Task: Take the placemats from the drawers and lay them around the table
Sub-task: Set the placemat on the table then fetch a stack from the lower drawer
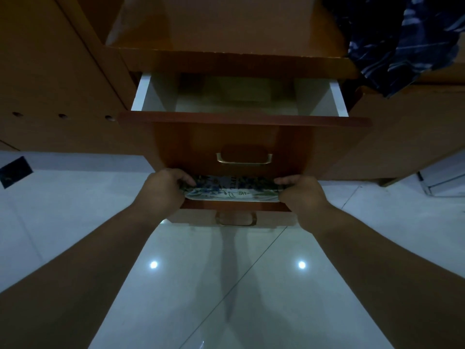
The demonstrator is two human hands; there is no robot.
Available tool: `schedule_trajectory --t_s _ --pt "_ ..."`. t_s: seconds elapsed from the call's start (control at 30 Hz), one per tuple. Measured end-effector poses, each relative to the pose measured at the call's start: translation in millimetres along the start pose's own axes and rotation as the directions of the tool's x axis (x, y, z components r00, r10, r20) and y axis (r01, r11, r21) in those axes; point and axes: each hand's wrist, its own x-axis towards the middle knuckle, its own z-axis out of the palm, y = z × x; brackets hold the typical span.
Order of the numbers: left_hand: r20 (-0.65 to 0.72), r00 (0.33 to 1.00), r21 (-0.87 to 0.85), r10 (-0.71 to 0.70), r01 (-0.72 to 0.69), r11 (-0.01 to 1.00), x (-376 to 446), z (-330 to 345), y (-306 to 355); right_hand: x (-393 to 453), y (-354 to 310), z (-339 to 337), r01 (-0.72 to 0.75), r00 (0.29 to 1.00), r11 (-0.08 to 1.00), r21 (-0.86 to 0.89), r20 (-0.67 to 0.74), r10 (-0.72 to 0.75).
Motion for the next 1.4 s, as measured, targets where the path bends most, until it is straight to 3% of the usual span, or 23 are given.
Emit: schedule_trajectory --t_s 0.07,0.17,0.27,0.33,0.4,0.53,0.67,0.77,0.87,1.03,1.1,1.23,1.3,1.4 --pt "-0.051 0.998 0.023 -0.033 0.034 0.999 -1 5 0 4 4 -2 0.009 1.0 1.0 -0.023 -0.012 -0.009" --pt "-0.057 0.998 0.106 -0.008 0.014 0.994 1 11 -3 9 8 -7 0.084 0.996 0.965 -0.247 -0.018 -0.091" --pt "0.039 0.999 0.21 0.005 -0.013 0.978 3 16 -3 8 9 -9 0.232 0.972 0.829 -0.51 0.089 -0.217" --pt "0.069 0.998 0.178 -0.006 -0.006 0.984 2 18 1 8 6 -9 0.307 0.951 0.735 -0.605 0.174 -0.254" --pt "0.057 0.998 0.146 0.001 -0.01 0.989 1 19 2 10 3 -8 0.34 0.94 0.693 -0.635 0.229 -0.252" --pt "-0.004 1.0 0.06 0.022 -0.022 0.998 -6 20 0 11 0 -9 0.396 0.909 0.72 -0.57 0.355 -0.218" --pt "-0.082 0.995 -0.021 0.054 -0.056 0.998 -20 17 6 2 -5 -19 0.461 0.887 0.659 -0.594 0.341 -0.313" --pt "-0.101 0.995 -0.059 -0.003 -0.003 0.998 -29 10 8 -14 -11 -23 0.488 0.872 0.62 -0.615 0.305 -0.383" --pt "-0.133 0.989 -0.096 -0.061 0.049 0.994 -42 0 15 -40 -11 -30 0.523 0.842 0.64 -0.563 0.226 -0.49" --pt "-0.086 0.967 -0.338 -0.24 0.198 0.92 -57 -15 23 -91 -4 -48 0.511 0.85 0.703 -0.495 0.174 -0.497" --pt "-0.042 0.946 -0.373 -0.321 0.284 0.884 -63 -19 25 -107 -2 -52 0.474 0.876 0.761 -0.443 0.149 -0.459" --pt "0.192 0.866 -0.511 -0.462 0.49 0.706 -64 -17 30 -117 -7 -53 0.296 0.955 0.91 -0.291 0.09 -0.282" --pt "0.18 0.858 -0.521 -0.482 0.499 0.693 -65 -18 31 -112 -11 -49 0.178 0.984 0.962 -0.207 0.06 -0.169" --pt "0.116 0.843 -0.473 -0.526 0.512 0.717 -64 -20 33 -100 -8 -39 0.143 0.989 0.961 -0.238 -0.007 -0.15"
